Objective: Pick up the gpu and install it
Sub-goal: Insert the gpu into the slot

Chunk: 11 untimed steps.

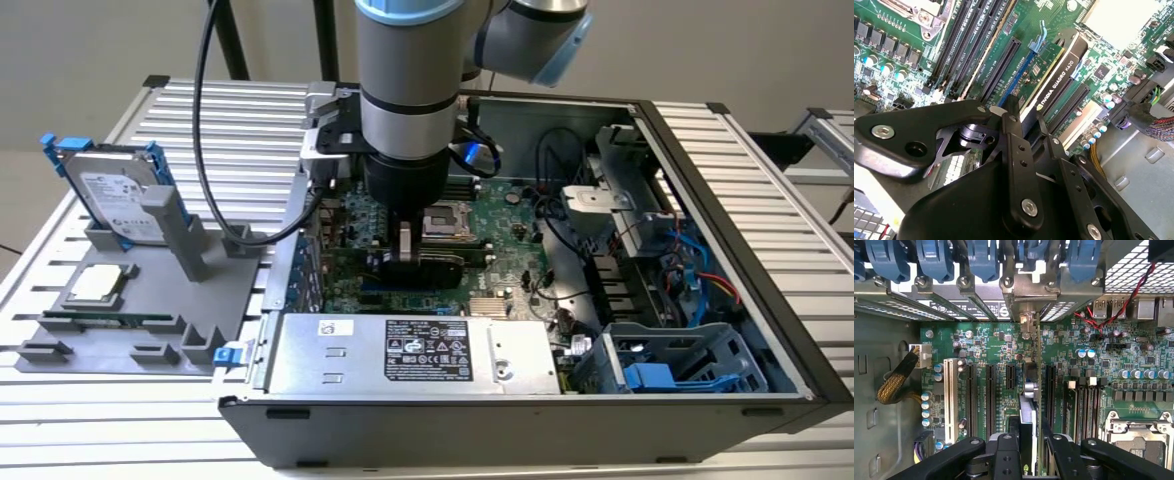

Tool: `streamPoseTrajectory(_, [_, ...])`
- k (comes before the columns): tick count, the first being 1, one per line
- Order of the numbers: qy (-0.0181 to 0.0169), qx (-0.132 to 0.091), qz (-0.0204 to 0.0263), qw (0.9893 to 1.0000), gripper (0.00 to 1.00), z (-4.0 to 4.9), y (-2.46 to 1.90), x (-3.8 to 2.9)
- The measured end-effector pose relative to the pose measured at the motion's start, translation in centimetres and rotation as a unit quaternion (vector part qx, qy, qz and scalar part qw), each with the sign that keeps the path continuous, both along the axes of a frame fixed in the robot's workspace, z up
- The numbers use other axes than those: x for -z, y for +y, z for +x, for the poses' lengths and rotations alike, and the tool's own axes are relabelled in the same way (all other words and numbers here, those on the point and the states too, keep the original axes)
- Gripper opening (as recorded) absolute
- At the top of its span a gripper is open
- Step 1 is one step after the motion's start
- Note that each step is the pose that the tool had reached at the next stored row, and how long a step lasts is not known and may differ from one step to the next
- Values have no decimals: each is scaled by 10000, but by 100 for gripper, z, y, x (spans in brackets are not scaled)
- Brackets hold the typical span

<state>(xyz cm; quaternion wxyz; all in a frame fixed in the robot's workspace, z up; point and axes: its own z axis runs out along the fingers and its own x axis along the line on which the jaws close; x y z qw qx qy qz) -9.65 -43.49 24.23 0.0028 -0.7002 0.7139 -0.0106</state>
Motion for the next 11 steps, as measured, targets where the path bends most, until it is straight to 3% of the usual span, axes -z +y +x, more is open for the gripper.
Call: streamPoseTrajectory(11, [1,0,1,10000,0,0,0,3])
